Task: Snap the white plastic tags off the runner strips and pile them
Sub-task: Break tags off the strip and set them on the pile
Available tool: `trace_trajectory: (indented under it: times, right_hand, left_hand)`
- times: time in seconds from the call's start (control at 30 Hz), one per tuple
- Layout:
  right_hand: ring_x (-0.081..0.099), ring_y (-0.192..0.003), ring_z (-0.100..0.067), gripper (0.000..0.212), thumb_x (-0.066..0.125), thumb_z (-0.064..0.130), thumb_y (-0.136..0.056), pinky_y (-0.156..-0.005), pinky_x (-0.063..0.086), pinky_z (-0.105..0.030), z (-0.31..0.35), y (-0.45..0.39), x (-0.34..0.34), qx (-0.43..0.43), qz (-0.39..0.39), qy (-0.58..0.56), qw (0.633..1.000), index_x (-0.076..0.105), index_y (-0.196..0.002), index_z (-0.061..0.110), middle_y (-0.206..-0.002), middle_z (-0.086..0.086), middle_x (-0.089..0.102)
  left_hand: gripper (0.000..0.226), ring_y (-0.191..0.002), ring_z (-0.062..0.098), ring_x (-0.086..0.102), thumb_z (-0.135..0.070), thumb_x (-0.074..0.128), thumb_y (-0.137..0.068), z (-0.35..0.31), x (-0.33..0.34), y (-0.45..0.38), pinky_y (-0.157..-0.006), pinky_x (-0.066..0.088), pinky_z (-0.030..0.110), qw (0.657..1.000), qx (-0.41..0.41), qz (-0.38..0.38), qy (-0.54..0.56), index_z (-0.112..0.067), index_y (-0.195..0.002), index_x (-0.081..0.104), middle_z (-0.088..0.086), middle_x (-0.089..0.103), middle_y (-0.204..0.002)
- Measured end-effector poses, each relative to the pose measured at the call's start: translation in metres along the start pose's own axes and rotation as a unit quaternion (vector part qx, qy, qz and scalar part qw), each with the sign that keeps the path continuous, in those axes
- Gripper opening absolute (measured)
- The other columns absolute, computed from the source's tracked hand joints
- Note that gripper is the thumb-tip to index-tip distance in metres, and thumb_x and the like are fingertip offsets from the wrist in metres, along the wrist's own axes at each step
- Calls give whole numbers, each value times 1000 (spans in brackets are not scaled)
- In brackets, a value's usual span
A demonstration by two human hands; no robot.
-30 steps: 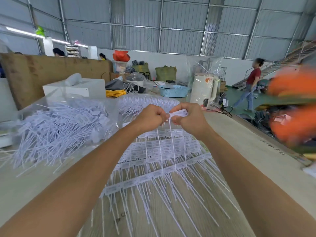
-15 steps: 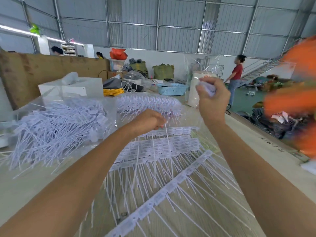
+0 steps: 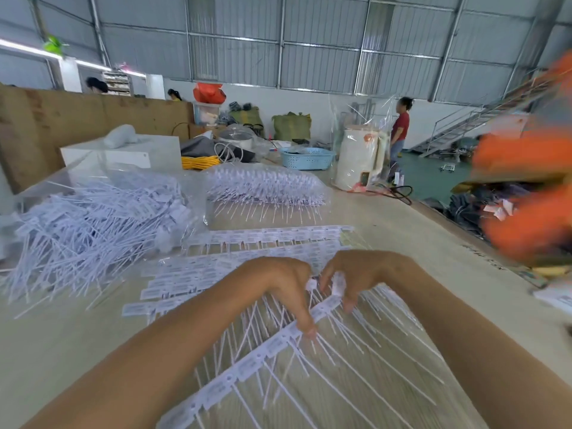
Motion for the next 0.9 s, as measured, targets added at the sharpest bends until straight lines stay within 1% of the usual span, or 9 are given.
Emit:
trace_trajectory:
  times: [0.13, 0.2, 0.27, 0.33, 0.5, 0.6, 0.67, 0.8, 0.9]
  right_hand:
    - [53, -93, -13, 28, 83, 18, -64, -80, 43, -30, -1, 0, 5, -48, -58, -10, 997, 65, -84, 26, -89, 11, 55]
    - [55, -93, -17, 22, 81, 20, -68, -81, 44, -31, 3, 4, 3, -62, -75, 0, 995, 68, -86, 22, -92, 5, 58]
    - [58, -92, -16, 21, 77, 18, -72, -75, 43, -24, 9, 11, -9, -87, -94, -3, 992, 70, -92, 13, -97, -2, 63]
    - [57, -78, -4, 13, 73, 14, -74, -68, 41, -21, 10, 24, -34, -105, -125, -24, 986, 67, -84, 21, -87, 6, 64]
    - [46, -74, -4, 21, 73, 16, -78, -63, 32, -16, -19, 40, -116, -48, -303, -53, 950, 57, -86, 27, -83, 15, 50]
    - [48, -85, -15, 16, 70, 17, -78, -68, 31, -21, -25, 16, -134, 19, -355, 7, 935, 61, -92, 14, -90, 3, 53]
    - [56, -95, -23, 24, 66, 15, -80, -73, 35, -25, -21, -13, -130, 32, -347, 29, 937, 64, -99, 1, -99, -10, 61]
    - [59, -112, -27, 36, 67, 18, -85, -85, 41, -23, -17, -70, -85, 29, -267, -50, 962, 62, -117, 1, -122, -14, 61]
    - [62, -106, -30, 44, 71, 26, -84, -91, 48, -34, -15, -93, -51, 13, -192, -106, 976, 58, -119, 3, -129, -14, 53]
  left_hand:
    - [107, -129, 19, 41, -66, 75, -58, 20, -29, 10, -100, 35, 25, 993, 11, -61, 103, -15, -143, 32, 0, 36, -147]
    - [104, -125, 21, 45, -75, 66, -59, 26, -54, 20, -93, 35, 25, 987, 20, -111, 116, -13, -138, 40, 5, 41, -144]
    - [86, -92, 13, 56, -84, 54, -53, 30, -84, 33, -72, 37, 25, 973, 33, -191, 127, -17, -107, 57, 11, 57, -114]
    - [65, -61, 9, 42, -87, 45, -52, 36, -121, 54, -57, 28, 25, 943, 36, -308, 119, -24, -68, 43, 1, 45, -72]
    - [58, -57, 16, 45, -74, 43, -79, 45, -203, 136, -61, 40, 28, 793, -39, -605, -67, -17, -78, 54, -4, 42, -60]
    - [49, -64, 25, 51, -56, 47, -89, 33, -228, 183, -68, 34, 35, 690, -63, -702, -165, -7, -92, 57, 10, 53, -65]
    - [49, -61, 25, 44, -50, 44, -92, 21, -236, 204, -70, 33, 39, 646, -55, -731, -215, -2, -92, 53, 13, 46, -62]
    - [41, -62, 25, 38, -49, 46, -90, 6, -239, 208, -61, 25, 34, 664, -24, -715, -216, -9, -83, 47, 4, 34, -60]
    - [45, -57, 24, 40, -54, 51, -84, 14, -229, 169, -54, 24, 28, 753, -12, -646, -121, -13, -67, 45, -1, 36, -57]
Point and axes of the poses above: each hand's wrist, its own y-axis away from the middle knuckle, its own x-axis out of the palm, z = x × y, the point moved 10 cm from there along -y, towards the middle knuckle
